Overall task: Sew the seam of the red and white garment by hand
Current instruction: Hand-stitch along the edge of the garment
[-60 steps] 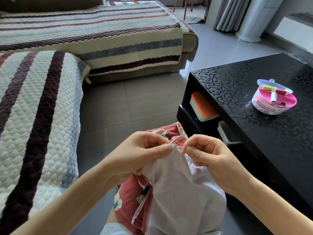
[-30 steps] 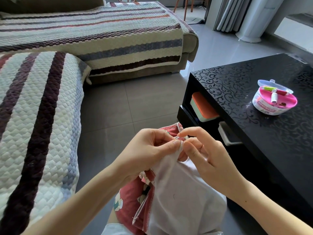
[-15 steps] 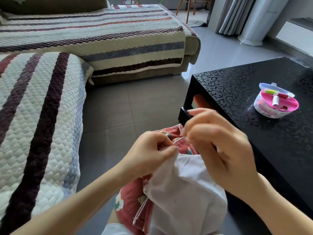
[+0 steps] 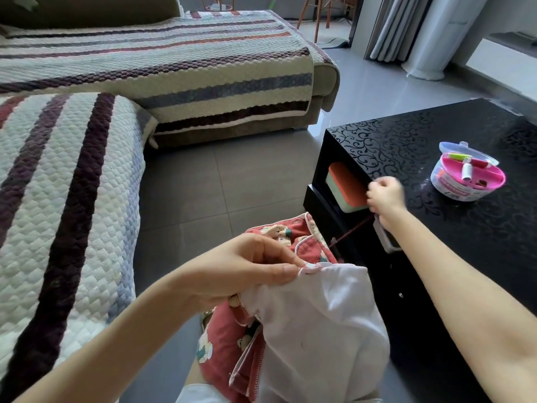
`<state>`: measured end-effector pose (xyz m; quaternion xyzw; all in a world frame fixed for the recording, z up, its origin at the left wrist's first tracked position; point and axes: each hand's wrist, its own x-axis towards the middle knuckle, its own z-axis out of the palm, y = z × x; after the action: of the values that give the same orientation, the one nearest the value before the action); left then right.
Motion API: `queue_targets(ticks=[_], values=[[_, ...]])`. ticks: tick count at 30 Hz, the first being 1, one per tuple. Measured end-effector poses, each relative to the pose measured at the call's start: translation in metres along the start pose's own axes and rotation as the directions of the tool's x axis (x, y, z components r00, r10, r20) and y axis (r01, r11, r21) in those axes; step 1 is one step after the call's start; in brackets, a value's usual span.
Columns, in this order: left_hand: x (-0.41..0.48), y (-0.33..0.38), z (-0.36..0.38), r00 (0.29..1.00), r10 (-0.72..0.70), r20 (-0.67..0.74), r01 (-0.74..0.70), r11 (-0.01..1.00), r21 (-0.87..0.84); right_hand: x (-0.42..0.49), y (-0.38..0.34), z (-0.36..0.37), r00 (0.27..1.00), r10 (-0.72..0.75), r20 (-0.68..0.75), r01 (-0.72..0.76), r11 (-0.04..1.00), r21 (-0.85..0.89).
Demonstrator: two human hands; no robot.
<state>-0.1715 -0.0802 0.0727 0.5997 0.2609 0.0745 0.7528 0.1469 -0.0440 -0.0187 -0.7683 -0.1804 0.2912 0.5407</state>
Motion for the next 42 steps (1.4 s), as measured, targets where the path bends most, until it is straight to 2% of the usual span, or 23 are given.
queue_targets(ticks=[1,2,3,4,6,7,8,10,12,14,20,22,24,26,28,29,30,32,34,36,38,40,42], values=[[-0.001,0.000,0.000,1.000,0.004,-0.003,-0.004,1.000,-0.008,0.013,0.006,-0.007,0.972,0.031,-0.231,-0.040,0.998,-0.037],[-0.001,0.002,0.001,1.000,0.007,-0.013,-0.007,1.000,-0.007,0.022,0.008,-0.012,0.920,0.073,-0.385,-0.105,0.992,-0.063],[-0.002,0.002,0.000,1.000,0.010,-0.016,-0.010,1.000,-0.004,0.021,0.005,-0.015,0.896,0.074,-0.438,-0.130,0.986,-0.099],[-0.002,0.002,0.000,1.000,0.009,-0.017,-0.009,1.000,-0.001,0.017,-0.002,-0.013,0.924,0.018,-0.383,-0.074,0.988,-0.134],[0.000,0.002,-0.002,1.000,0.001,-0.026,-0.001,1.000,-0.010,-0.008,-0.023,-0.005,0.988,-0.151,-0.035,0.145,0.981,-0.126],[0.001,0.002,-0.003,1.000,-0.004,-0.031,0.003,1.000,-0.017,-0.031,-0.034,-0.004,0.964,-0.180,0.194,0.200,0.976,-0.091],[0.002,0.002,-0.003,0.999,-0.007,-0.032,0.007,1.000,-0.022,-0.059,-0.043,-0.004,0.883,-0.204,0.423,0.249,0.967,-0.054],[0.002,0.003,-0.004,1.000,-0.001,-0.022,0.001,1.000,-0.017,-0.105,-0.052,-0.010,0.624,-0.215,0.752,0.330,0.944,-0.004],[0.002,0.003,-0.004,1.000,0.002,-0.014,-0.002,1.000,-0.007,-0.134,-0.052,-0.013,0.413,-0.158,0.897,0.421,0.906,-0.035],[0.002,0.004,-0.004,1.000,0.010,-0.013,-0.010,1.000,0.001,-0.147,-0.047,-0.013,0.314,-0.082,0.946,0.450,0.890,-0.072],[0.001,0.007,-0.001,1.000,0.007,-0.001,-0.007,1.000,0.018,-0.156,-0.053,-0.013,0.310,-0.094,0.946,0.353,0.935,-0.023],[0.000,0.008,0.000,1.000,-0.004,0.005,0.004,1.000,0.011,-0.157,-0.059,-0.012,0.348,-0.116,0.930,0.343,0.939,-0.011],[0.000,0.008,0.000,1.000,-0.015,0.014,0.015,1.000,0.001,-0.150,-0.064,-0.010,0.460,-0.153,0.875,0.322,0.947,-0.004],[-0.001,0.010,0.001,1.000,-0.020,0.023,0.020,1.000,-0.012,-0.131,-0.063,-0.003,0.617,-0.242,0.749,0.433,0.899,-0.066],[-0.002,0.010,0.002,0.999,-0.023,0.023,0.024,1.000,-0.019,-0.097,-0.052,0.006,0.753,-0.368,0.545,0.555,0.800,-0.226],[-0.002,0.010,0.002,1.000,-0.024,0.020,0.024,0.999,-0.021,-0.078,-0.045,0.010,0.808,-0.419,0.415,0.564,0.754,-0.338],[-0.002,0.010,0.003,1.000,-0.022,0.017,0.022,1.000,-0.022,-0.060,-0.037,0.012,0.854,-0.437,0.283,0.520,0.715,-0.468],[-0.002,0.009,0.002,1.000,-0.010,0.015,0.011,1.000,-0.027,-0.039,-0.024,0.013,0.926,-0.371,0.065,0.320,0.683,-0.657],[-0.002,0.008,0.002,1.000,-0.004,0.016,0.004,0.999,-0.032,-0.040,-0.021,0.012,0.949,-0.314,0.021,0.234,0.661,-0.713],[-0.003,0.007,0.001,1.000,-0.004,-0.004,0.003,1.000,-0.029,-0.058,-0.027,0.011,0.926,-0.328,0.190,0.370,0.675,-0.639],[-0.002,0.007,0.000,1.000,-0.004,-0.011,0.004,1.000,-0.023,-0.097,-0.042,0.005,0.816,-0.285,0.503,0.486,0.808,-0.332],[-0.001,0.007,-0.001,1.000,-0.005,-0.005,0.005,1.000,-0.028,-0.136,-0.054,-0.005,0.587,-0.180,0.790,0.433,0.894,-0.118],[0.000,0.008,-0.001,1.000,-0.003,0.004,0.003,1.000,-0.025,-0.158,-0.058,-0.010,0.387,-0.096,0.917,0.433,0.897,-0.088]])
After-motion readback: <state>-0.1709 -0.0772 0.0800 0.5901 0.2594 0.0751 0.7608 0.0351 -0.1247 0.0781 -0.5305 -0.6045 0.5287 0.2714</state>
